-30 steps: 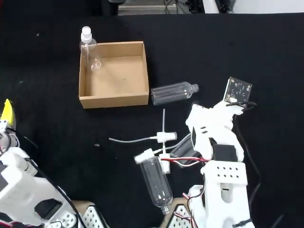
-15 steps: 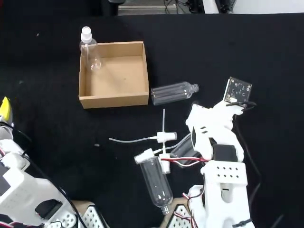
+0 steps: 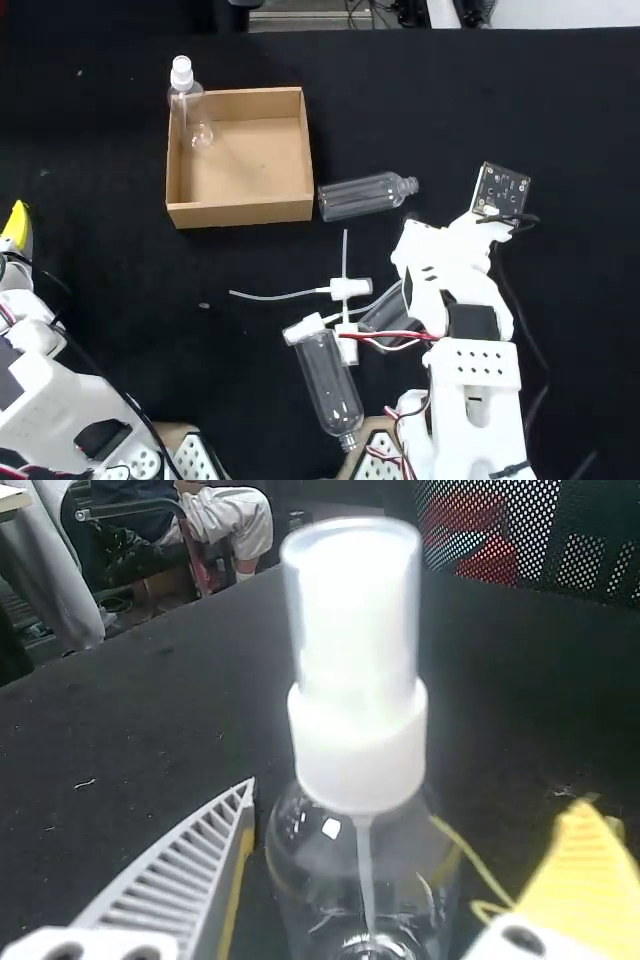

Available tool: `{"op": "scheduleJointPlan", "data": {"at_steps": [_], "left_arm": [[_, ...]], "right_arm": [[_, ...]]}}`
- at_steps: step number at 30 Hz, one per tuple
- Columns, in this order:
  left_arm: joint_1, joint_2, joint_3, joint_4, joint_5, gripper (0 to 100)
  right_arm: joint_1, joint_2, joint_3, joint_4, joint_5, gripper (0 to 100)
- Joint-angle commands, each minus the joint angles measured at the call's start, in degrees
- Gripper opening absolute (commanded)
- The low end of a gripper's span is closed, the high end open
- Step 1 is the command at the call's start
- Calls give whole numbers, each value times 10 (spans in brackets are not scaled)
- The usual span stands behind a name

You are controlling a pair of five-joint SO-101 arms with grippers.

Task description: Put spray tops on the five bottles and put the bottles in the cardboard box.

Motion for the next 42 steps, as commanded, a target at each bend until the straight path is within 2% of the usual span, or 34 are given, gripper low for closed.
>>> {"op": "scheduleJointPlan", "data": {"at_steps": [1,5,6,9,12,15,20,23,32,38,42], "left_arm": [[8,-5,-25,2,2,277],[8,-5,-25,-1,2,29],[8,-5,-25,-1,2,24],[8,-6,-25,-2,2,95],[11,-12,-17,-9,3,52],[29,-14,18,-95,2,35],[87,-49,131,-298,2,28],[125,-70,161,-349,1,28],[209,-193,170,-358,1,28],[298,-284,216,-358,0,28],[356,-328,224,-348,-66,28]], "right_arm": [[11,-9,-4,-12,-2,201],[11,-9,-4,-12,-2,201],[11,-9,-4,-12,-2,201],[11,-9,-4,-12,-2,201],[11,-9,-4,-12,-2,201],[10,-9,-4,-12,-2,201],[11,-10,-4,-12,-2,201],[11,-10,-4,-12,-2,201],[11,-10,-4,-12,-2,201],[11,-9,-4,-12,-2,201],[10,-9,-4,-12,-2,201]]}}
